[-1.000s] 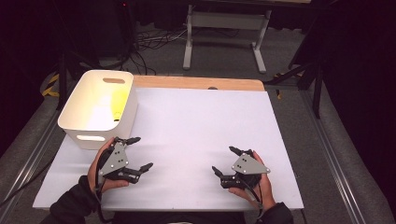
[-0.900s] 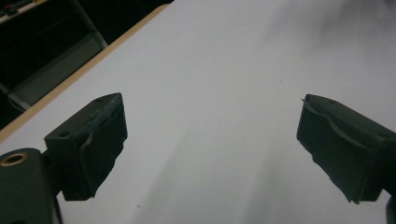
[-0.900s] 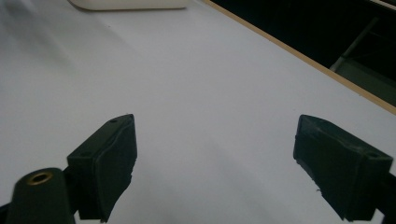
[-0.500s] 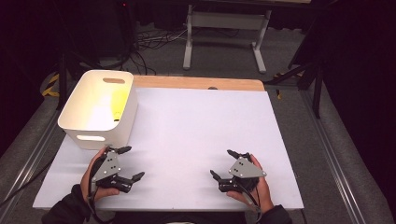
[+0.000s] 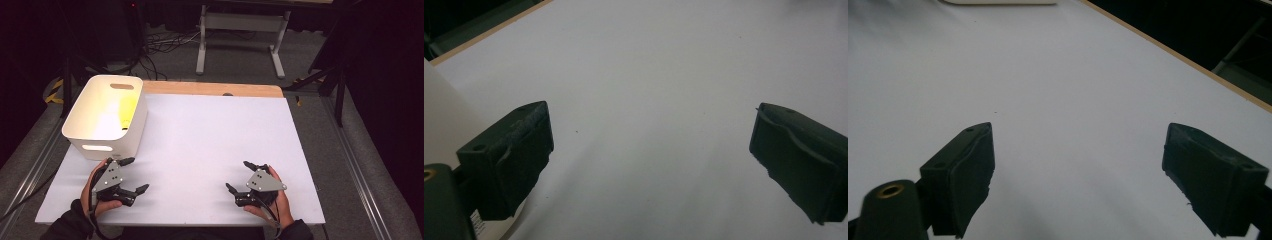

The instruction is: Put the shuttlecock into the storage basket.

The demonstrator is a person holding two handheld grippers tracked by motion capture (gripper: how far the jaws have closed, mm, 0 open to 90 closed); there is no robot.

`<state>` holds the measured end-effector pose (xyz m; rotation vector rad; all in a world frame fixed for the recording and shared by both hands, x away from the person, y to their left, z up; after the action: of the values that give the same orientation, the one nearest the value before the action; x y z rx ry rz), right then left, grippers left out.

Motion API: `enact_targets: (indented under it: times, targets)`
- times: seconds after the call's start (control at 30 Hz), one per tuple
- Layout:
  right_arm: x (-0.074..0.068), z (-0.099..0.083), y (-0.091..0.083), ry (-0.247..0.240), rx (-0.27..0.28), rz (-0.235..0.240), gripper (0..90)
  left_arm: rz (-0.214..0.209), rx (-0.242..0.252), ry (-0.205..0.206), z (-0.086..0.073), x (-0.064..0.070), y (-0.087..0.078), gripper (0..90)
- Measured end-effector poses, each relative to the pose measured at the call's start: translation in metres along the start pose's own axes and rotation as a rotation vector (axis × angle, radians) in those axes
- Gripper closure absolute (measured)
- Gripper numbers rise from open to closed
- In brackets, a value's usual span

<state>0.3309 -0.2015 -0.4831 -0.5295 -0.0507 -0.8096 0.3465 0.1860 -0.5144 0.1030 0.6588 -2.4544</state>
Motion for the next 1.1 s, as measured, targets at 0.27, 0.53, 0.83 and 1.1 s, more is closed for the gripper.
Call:
enact_targets:
  times: [0.27, 0.53, 0.83, 1.1]
  targets:
    - [0.0009, 0.0022, -0.0024, -0.011, 0.001, -0.021, 14.4, 0.004, 0.021, 0.025, 0.0025, 0.0016, -0.0049, 4.6]
    - [-0.0009, 0.0008, 0.0023, -0.011, -0.017, -0.013, 14.4, 0.004, 0.04, 0.033, 0.0044, 0.0016, -0.0089, 4.8]
    - [0.0023, -0.004, 0.0056, 0.005, -0.028, -0.004, 14.2, -0.003, 0.022, 0.039, 0.0035, 0.0027, -0.0058, 4.8]
    - [0.0027, -0.0047, 0.0076, 0.008, -0.03, -0.005, 14.1, -0.005, 0.024, 0.032, 0.0028, 0.0015, -0.0058, 4.9]
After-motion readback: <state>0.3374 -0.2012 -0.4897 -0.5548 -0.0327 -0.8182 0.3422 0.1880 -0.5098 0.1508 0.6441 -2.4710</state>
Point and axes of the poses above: each handheld gripper's, and its own axes: y roughly forward along the jaws, z roughly out of its top, x roughly to its right, the point moved 4 cm from there along y, roughly forward along the jaws, and after that the axes turned 3 degrees about y, right-handed, at the moved point
